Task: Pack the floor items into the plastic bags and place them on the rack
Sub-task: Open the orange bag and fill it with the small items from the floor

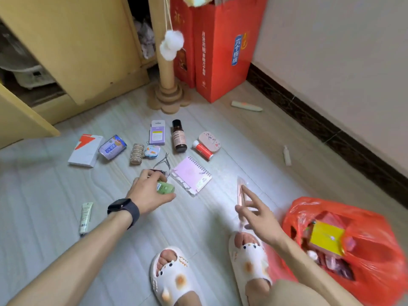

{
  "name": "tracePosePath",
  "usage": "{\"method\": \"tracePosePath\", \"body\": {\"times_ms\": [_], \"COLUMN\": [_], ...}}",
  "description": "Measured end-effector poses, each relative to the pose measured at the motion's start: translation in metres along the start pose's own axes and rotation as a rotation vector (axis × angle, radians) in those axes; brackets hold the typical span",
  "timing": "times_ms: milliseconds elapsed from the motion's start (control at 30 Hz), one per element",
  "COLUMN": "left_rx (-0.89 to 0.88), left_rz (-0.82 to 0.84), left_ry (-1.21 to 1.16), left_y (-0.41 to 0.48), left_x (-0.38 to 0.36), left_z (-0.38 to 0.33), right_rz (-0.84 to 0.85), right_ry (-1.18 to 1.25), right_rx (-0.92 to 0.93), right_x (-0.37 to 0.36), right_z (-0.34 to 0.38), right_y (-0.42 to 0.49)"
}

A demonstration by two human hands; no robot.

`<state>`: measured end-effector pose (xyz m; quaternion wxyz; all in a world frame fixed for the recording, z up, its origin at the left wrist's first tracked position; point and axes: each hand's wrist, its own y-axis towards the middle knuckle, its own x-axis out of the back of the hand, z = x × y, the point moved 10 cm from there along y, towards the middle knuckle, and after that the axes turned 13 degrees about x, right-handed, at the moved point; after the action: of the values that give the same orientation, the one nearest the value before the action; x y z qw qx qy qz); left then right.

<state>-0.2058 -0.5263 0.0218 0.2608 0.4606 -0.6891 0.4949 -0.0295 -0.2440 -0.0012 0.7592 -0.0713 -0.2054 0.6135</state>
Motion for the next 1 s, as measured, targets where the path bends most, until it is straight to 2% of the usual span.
{"method": "tracePosePath", "body": {"times_ms": [100, 167, 333, 400, 467, 533, 567, 667, 767, 833, 867, 933, 1000], "left_rx": [-0.154, -0.253, -0.531, -0.617, -0.689, -0.745, -0.774, -0.803, -0.81, -0.84, -0.889, -0.964, -0.854], "left_rz": [0.018, 0.053, 0.253, 0.359, 0.445, 0.502, 0.519, 0.562, 0.56, 0.464, 0.358, 0.126, 0.012], "left_ry": [0.06, 0.097, 0.148, 0.189, 0.243, 0.322, 0.368, 0.45, 0.497, 0.535, 0.545, 0.556, 0.609], "left_y": [-0.017, -0.037, -0.119, -0.157, -0.19, -0.215, -0.224, -0.236, -0.238, -0.231, -0.227, -0.216, -0.191], "left_x": [0.021, 0.02, -0.044, -0.088, -0.136, -0.183, -0.204, -0.253, -0.288, -0.296, -0.294, -0.282, -0.273], "left_z": [-0.084, -0.142, -0.278, -0.316, -0.341, -0.351, -0.353, -0.351, -0.344, -0.34, -0.342, -0.342, -0.327], "right_rz": [-0.077, -0.119, -0.225, -0.278, -0.252, -0.142, -0.083, 0.022, 0.085, 0.107, 0.068, -0.11, -0.33], "right_ry": [0.464, 0.691, 0.802, 0.663, 0.274, -0.18, -0.321, -0.527, -0.544, -0.57, -0.608, -0.669, -0.75], "right_rx": [-0.058, -0.108, -0.246, -0.326, -0.356, -0.348, -0.35, -0.415, -0.458, -0.494, -0.528, -0.538, -0.438], "right_x": [0.039, 0.066, 0.132, 0.155, 0.182, 0.207, 0.215, 0.231, 0.245, 0.259, 0.273, 0.308, 0.339], "right_z": [-0.012, -0.031, -0.08, -0.097, -0.102, -0.096, -0.094, -0.105, -0.121, -0.133, -0.138, -0.137, -0.12], "right_y": [-0.062, -0.099, -0.18, -0.199, -0.209, -0.209, -0.205, -0.187, -0.168, -0.16, -0.156, -0.149, -0.144]}}
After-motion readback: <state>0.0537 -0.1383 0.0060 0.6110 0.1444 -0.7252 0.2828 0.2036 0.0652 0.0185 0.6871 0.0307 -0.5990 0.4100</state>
